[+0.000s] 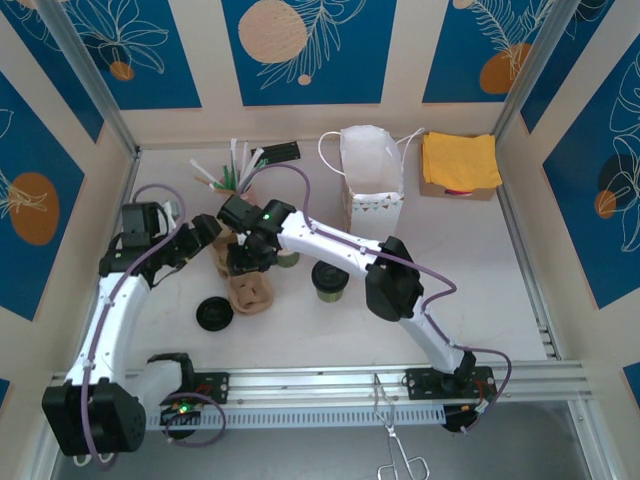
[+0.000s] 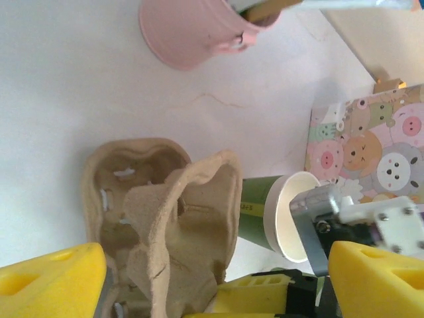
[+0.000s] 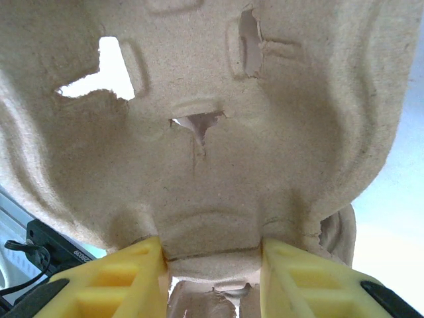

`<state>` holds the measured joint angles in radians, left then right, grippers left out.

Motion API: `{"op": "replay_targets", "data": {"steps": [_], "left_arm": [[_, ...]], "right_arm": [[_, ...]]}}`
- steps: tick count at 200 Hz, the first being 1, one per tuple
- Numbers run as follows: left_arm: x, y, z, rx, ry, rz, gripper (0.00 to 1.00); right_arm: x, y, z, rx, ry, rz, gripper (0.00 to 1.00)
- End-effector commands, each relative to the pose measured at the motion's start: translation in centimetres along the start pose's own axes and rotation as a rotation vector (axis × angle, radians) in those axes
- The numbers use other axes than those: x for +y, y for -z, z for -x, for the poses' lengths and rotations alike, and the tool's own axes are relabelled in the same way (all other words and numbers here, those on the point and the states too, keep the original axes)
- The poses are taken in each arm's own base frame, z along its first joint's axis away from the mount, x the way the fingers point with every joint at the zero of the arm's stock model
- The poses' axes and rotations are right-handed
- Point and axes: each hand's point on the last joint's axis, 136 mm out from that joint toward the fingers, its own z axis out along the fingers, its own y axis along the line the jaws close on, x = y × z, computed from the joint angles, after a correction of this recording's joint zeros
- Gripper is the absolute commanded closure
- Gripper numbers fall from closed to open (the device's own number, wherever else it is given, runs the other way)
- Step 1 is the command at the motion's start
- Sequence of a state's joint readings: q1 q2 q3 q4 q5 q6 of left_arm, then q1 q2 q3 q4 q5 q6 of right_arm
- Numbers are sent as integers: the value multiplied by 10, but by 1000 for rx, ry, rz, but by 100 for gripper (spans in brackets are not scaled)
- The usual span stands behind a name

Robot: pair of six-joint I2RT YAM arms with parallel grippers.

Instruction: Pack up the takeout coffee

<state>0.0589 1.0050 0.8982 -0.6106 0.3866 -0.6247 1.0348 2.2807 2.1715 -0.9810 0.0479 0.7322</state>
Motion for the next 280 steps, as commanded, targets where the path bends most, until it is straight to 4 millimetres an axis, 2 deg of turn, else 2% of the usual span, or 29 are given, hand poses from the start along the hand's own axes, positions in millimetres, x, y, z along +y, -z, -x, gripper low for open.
{"op": "replay_targets", "data": {"steps": [1,53,99,144,187,204,234,257,280], "left_arm": [[9,26,11,-69,-13,114,7],[18,75,30,-201,-34,286,0],[12,96,29,-223,-35,297,0],[2,82,17,-161,-15,205,0],[-11,68,7,-106,4,101,0],[-17,63,3,-85,9,59,0],[-39,55,-5,-40,-4,-68,0],[-44,50,-11,-20,-9,-88,0],[-49,46,-15,-9,-12,-106,0]], "right_arm": [[21,43,4,-55,42,56,64],[30,75,9,-110,61,80,64],[35,110,20,-181,70,100,64],[25,156,41,-285,78,97,64],[8,215,64,-424,85,80,64],[-4,237,72,-472,69,75,64],[-25,275,80,-559,54,54,64],[-42,307,85,-631,42,31,64],[-62,329,87,-683,22,-3,64]]}}
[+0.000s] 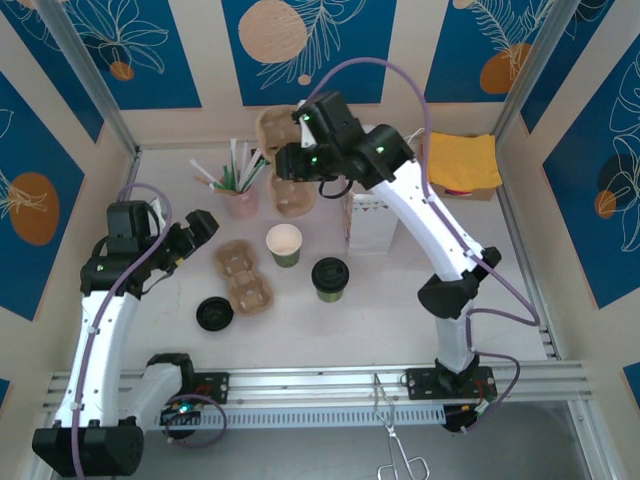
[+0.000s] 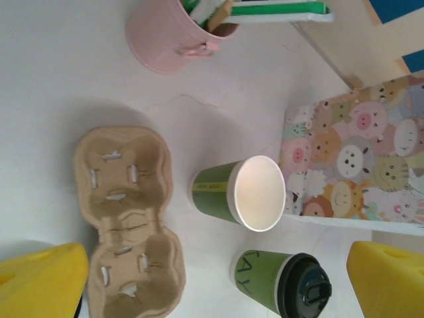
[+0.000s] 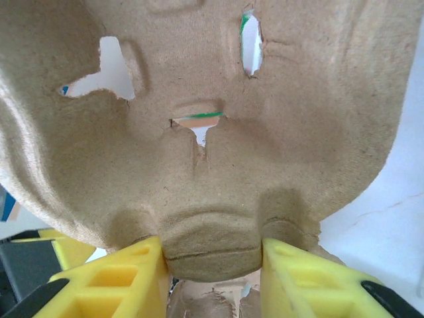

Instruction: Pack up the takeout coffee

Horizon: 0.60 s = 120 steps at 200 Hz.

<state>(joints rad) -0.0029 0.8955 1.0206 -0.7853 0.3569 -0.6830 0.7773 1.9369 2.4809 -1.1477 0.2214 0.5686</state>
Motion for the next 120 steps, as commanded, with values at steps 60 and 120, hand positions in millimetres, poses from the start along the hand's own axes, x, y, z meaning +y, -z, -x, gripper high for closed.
{"op": "replay_targets", "data": {"steps": [60,120], "left_arm": [[-43,-16,-18,33,-60,-148,0],[-82,-30,-38,89,-189,-208,0]], "right_arm": [[-66,67,43,-173,-4,-131,64],[-130,79,54,-225,-15,-271,64]]}}
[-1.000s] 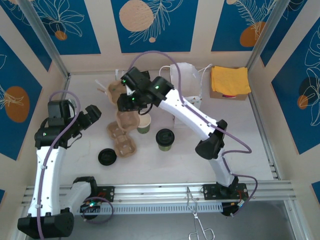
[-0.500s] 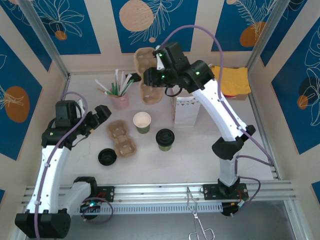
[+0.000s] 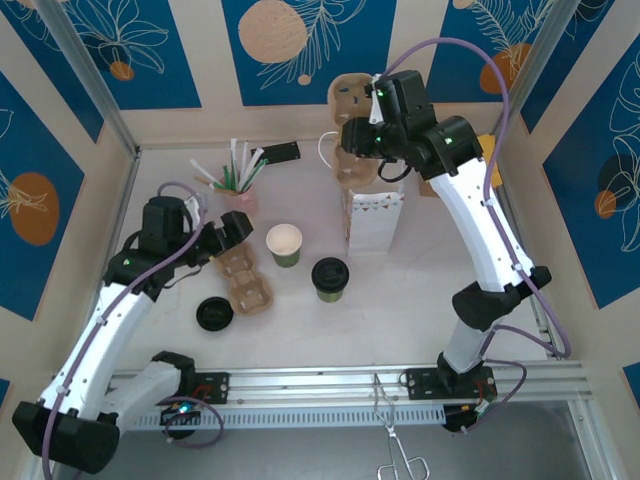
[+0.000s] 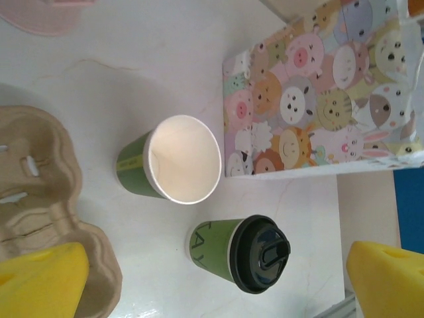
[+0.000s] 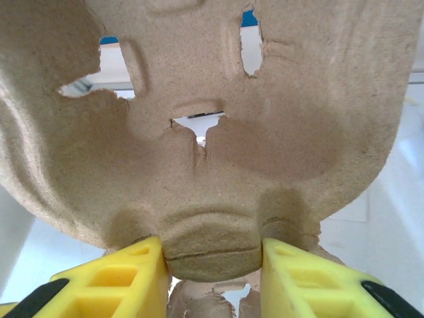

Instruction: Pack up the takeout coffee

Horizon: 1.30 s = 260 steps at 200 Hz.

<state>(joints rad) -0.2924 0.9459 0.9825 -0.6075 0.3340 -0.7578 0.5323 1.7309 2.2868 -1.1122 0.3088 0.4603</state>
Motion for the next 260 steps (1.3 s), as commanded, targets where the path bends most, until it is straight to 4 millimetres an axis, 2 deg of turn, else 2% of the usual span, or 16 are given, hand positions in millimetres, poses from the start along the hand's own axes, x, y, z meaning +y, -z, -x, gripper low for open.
{"op": "replay_targets", "data": {"steps": [1,44,97,133,214,260], "left_arm": [[-23,-3,6,-25,-64,-42,0],[-35,-21,-7,23,-106,-50,0],[-36,-21,-11,23,-116,-44,0],[-34,-19,-13,20,-116,-39,0],[-27,-18,-18,21,-114,-25,0],[-22,-18,-21,21,-111,-20,0]], "right_arm": [[-21,3,12,-57,26,-44,64],[-41,-21,12,-39,37,-91,64],[-54,-49,9,2,68,-140,64],[-65,-66,-8,62,66,-168,64],[-84,-83,-48,212,16,-232,64],[-89,-89,-64,293,-4,-260,64]]}}
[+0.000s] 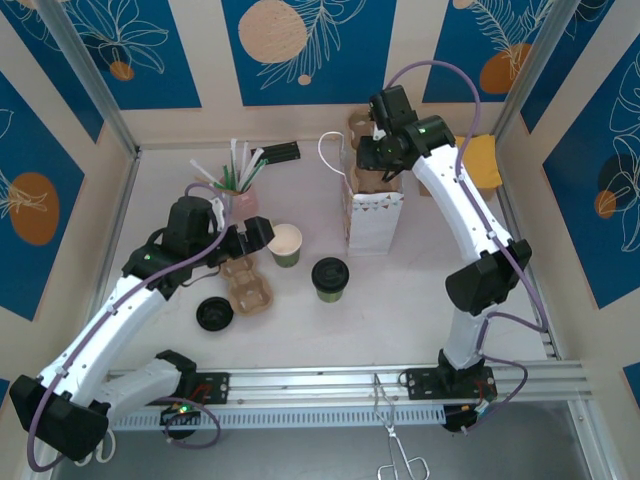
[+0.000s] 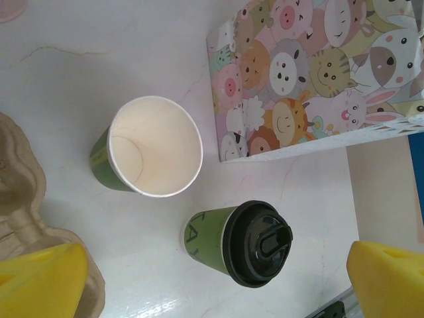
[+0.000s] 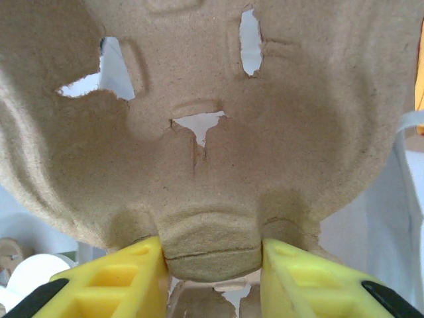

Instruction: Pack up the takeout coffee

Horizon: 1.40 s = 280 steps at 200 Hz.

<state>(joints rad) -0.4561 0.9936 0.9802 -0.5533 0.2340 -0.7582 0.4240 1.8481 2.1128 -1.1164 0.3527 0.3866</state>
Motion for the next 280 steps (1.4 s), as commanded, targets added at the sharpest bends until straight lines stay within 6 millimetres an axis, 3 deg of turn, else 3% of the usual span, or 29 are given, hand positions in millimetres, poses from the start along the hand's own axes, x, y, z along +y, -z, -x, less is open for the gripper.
{"op": "replay_targets", "data": {"steps": [1,94,151,280], "left_arm": [[-3,4,-1,-21,-17,-16,0],[4,8,-5,-28,-23,2,0],[7,4,-6,-26,-21,5,0],[11,-4,-9,-24,-23,0,0]], "right_arm": [[-5,-6,-11,65,-17,-30,64],[-14,-26,-29,228,-40,-104,64],[-18,-36,-51,344,-47,-115,64],[-25,-43,-92,531,-9,-141,64]]}}
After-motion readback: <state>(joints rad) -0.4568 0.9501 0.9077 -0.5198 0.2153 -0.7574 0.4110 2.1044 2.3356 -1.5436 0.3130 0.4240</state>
